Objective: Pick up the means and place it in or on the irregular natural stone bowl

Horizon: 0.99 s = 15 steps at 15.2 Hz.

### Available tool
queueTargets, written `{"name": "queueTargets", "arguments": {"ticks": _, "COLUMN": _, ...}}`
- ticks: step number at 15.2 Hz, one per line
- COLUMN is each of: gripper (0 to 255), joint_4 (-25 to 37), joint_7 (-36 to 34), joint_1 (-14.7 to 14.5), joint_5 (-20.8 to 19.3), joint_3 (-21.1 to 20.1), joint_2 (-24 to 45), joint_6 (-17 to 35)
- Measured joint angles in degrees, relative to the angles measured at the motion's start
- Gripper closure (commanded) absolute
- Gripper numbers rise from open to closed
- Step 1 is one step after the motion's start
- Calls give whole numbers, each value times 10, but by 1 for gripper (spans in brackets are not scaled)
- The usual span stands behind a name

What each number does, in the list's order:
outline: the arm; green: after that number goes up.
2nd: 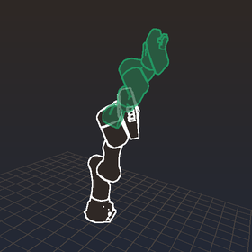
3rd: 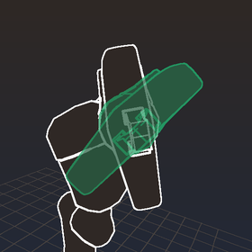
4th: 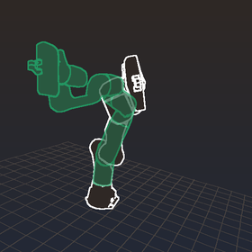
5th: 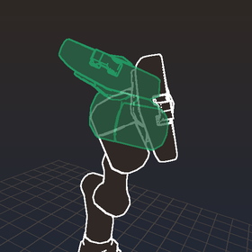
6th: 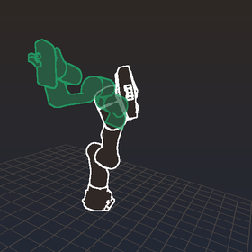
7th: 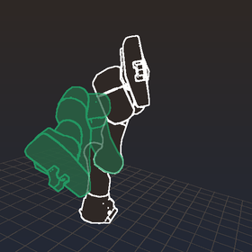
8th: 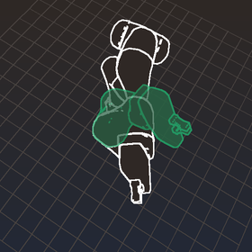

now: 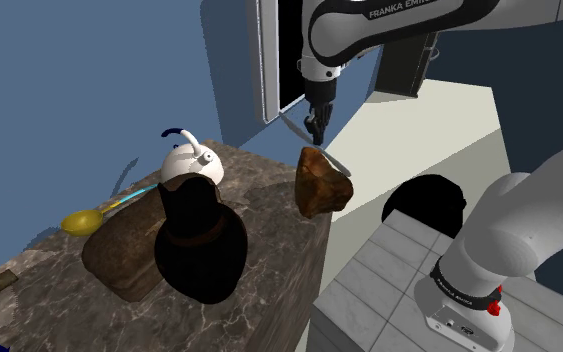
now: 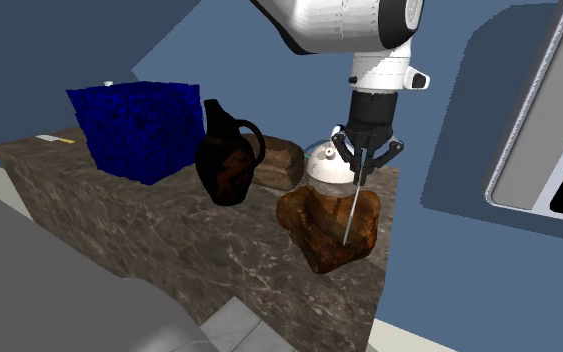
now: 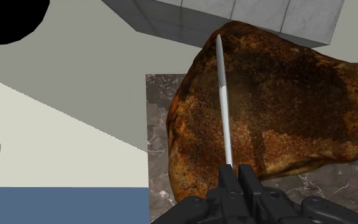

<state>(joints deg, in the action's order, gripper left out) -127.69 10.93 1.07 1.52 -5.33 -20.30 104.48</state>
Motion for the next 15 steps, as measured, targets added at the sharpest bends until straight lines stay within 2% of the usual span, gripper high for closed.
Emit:
{"name": "queueTargets", "arguments": {"ticks": 4, "gripper": 255, "joint_4": -2, "joint_7": 0, "joint_1": 0, "joint_5": 0, "joint_3": 0, "joint_2": 0, "joint_6": 2}}
{"name": "queueTargets", "arguments": {"ticks": 5, "gripper": 0, "joint_4": -2, "joint_7": 0, "joint_1": 0, "joint_5": 0, "joint_3": 0, "joint_2": 0, "joint_6": 2}}
{"name": "queueTargets", "arguments": {"ticks": 11, "gripper": 0, "joint_4": -2, "joint_7": 0, "joint_1": 0, "joint_5": 0, "joint_3": 0, "joint_2": 0, "joint_6": 2}}
{"name": "queueTargets", "arguments": {"ticks": 15, "gripper": 0, "joint_4": 54, "joint_7": 0, "joint_1": 1, "joint_5": -1, "joint_3": 1, "joint_2": 2, "joint_6": -52}}
